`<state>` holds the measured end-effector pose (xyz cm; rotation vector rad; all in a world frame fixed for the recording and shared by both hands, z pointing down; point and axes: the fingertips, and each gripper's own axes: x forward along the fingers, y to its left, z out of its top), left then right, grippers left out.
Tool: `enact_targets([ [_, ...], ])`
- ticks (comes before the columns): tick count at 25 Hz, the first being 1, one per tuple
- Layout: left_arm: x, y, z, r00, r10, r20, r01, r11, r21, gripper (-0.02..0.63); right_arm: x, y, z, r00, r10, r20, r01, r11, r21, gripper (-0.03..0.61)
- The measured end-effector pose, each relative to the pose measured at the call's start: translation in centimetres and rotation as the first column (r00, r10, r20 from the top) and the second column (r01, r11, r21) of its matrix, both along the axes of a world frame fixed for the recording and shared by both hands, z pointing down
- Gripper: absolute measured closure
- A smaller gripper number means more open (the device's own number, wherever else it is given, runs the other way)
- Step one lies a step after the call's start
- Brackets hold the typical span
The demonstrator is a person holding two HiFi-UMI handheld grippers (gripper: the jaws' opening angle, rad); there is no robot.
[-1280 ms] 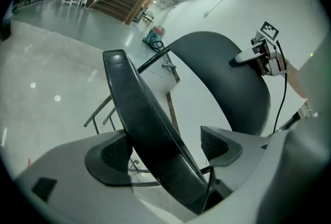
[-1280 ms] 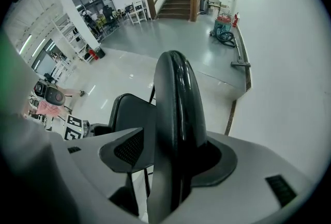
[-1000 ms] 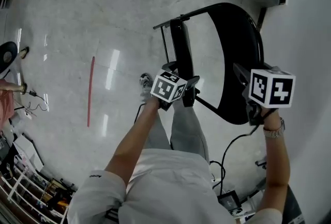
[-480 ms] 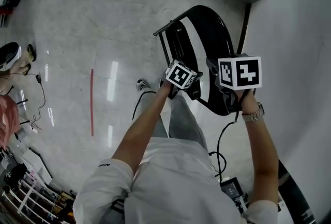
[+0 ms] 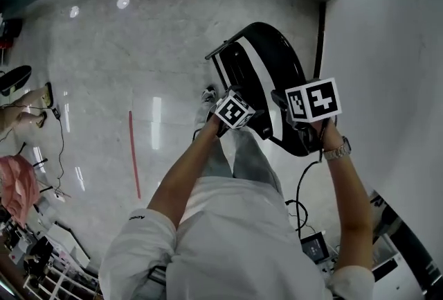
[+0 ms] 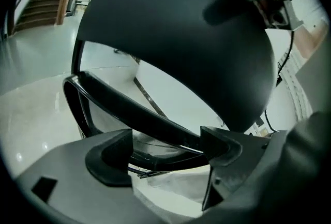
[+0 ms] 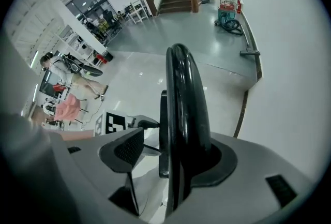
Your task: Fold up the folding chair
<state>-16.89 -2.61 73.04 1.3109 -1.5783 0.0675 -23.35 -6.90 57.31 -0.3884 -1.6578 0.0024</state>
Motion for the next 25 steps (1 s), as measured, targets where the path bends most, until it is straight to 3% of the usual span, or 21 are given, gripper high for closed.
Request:
enact_targets([
  [3,-2.7,3.3,-3.6,0.996,0.063,0.066,-0.067,0.996,0.060,0.190,-0.1,-0.2,0.6,1.000,-0.015,-0.006,0.015,0.998,0.053,0.297],
  [6,-7.4,5.4,-9.9,0.958,0.147,0.245,-0.178,0.978,0.110,0.190,-0.2,-0.3,0.4,1.000,-0.005,-0.004,0.005,1.000,0.030,0.298],
  [8,-10.4,4.8,-14.7,0.893,0.231,0.385,-0.294,0.949,0.112,0.190,0.0,0.3,-0.3,1.000,-0.001,-0.016,0.001,0.999,-0.035,0.298],
  [9,-11.5,3.9,-17.0,0.847,0.279,0.453,-0.361,0.927,0.103,0.190,0.1,0.7,-0.7,1.000,-0.004,-0.019,0.002,0.998,-0.065,0.298],
  [11,-13.0,1.7,-21.2,0.716,0.393,0.577,-0.509,0.860,0.045,0.189,0.5,1.6,-1.4,1.000,-0.015,-0.017,0.013,0.993,-0.118,0.297],
  [13,-13.2,-0.3,-23.8,0.535,0.535,0.654,-0.658,0.749,-0.075,0.190,0.9,2.5,-2.0,1.000,-0.014,-0.005,0.013,0.984,-0.176,0.298],
  [14,-13.0,-1.0,-24.2,0.428,0.611,0.666,-0.722,0.674,-0.154,0.190,1.1,3.0,-2.4,1.000,-0.002,0.005,0.003,0.979,-0.204,0.298],
  [16,-12.6,-1.7,-23.6,0.201,0.736,0.646,-0.805,0.500,-0.320,0.189,1.3,3.8,-3.1,0.999,0.032,0.030,-0.024,0.969,-0.246,0.298],
  [17,-12.2,-1.8,-23.0,0.100,0.779,0.619,-0.828,0.411,-0.382,0.190,1.3,4.0,-3.3,0.998,0.042,0.042,-0.030,0.966,-0.257,0.298],
  [18,-11.7,-1.9,-22.4,0.023,0.809,0.588,-0.847,0.328,-0.418,0.190,1.2,4.0,-3.3,0.998,0.045,0.053,-0.030,0.964,-0.263,0.297],
  [19,-11.0,-2.1,-21.9,-0.026,0.831,0.556,-0.868,0.256,-0.425,0.190,1.0,4.0,-3.2,0.997,0.043,0.062,-0.025,0.964,-0.266,0.298],
  [22,-9.1,-2.6,-20.6,-0.114,0.878,0.465,-0.915,0.090,-0.394,0.190,0.5,3.9,-2.9,0.996,0.041,0.075,-0.019,0.964,-0.264,0.296],
  [25,-8.8,-2.5,-18.7,-0.269,0.891,0.365,-0.894,-0.091,-0.439,0.213,0.0,4.8,-3.3,0.995,0.067,0.068,-0.046,0.960,-0.276,0.298],
])
